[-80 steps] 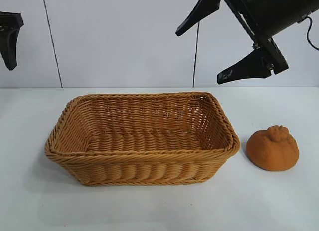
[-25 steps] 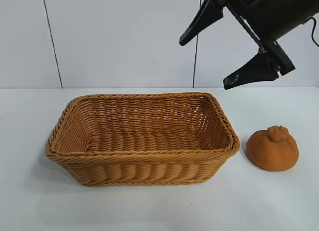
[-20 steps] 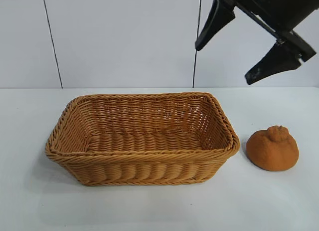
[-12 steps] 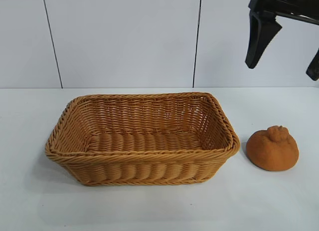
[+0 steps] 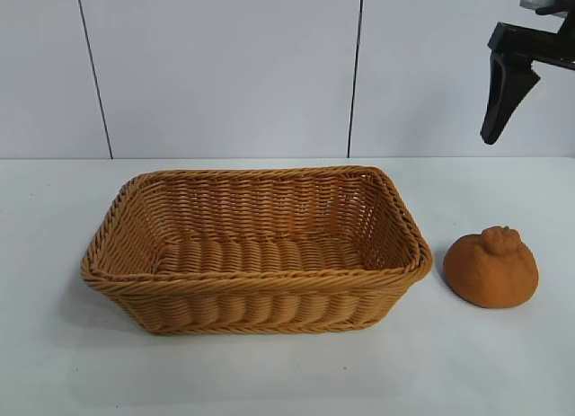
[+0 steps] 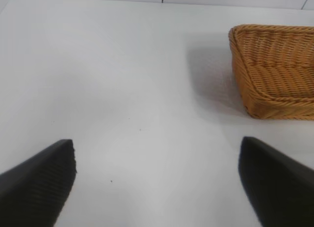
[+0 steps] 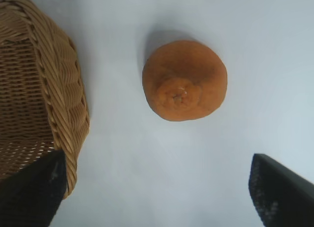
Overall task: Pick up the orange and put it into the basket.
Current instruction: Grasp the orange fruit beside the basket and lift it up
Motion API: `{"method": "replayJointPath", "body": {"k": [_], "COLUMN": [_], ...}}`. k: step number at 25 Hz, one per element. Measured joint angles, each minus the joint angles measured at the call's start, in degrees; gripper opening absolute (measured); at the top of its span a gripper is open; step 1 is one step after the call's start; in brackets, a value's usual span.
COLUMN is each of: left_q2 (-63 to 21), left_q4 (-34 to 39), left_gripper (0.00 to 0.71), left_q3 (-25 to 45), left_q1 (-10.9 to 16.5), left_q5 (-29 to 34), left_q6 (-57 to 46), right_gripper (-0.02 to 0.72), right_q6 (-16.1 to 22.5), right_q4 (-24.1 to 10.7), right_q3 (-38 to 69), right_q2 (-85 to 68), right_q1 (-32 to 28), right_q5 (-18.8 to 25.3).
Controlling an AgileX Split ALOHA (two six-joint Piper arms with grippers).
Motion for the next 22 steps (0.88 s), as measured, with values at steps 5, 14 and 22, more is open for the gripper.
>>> {"method": "replayJointPath", "body": {"k": [5,14,22], "left_q2": [0.0,0.0,0.0], "left_q4": [0.0,0.0,0.0], "left_gripper": [0.643,0.643,0.643], "left_q3": [0.0,0.0,0.0], "left_q1": [0.0,0.0,0.0], "left_q5": [0.0,0.0,0.0], "left_q6": [0.0,0.0,0.0], "right_gripper": [0.694,0.694,0.627], "right_q6": [0.0,0.0,0.0], "right_q4": [0.85,0.85,-0.26], "right_q3": [0.0,0.0,0.0], "right_q2": [5.21,15.61,19.22], "right_q1": [0.0,0.0,0.0], "right_q5": [-3.31,-8.83,-9.54]}}
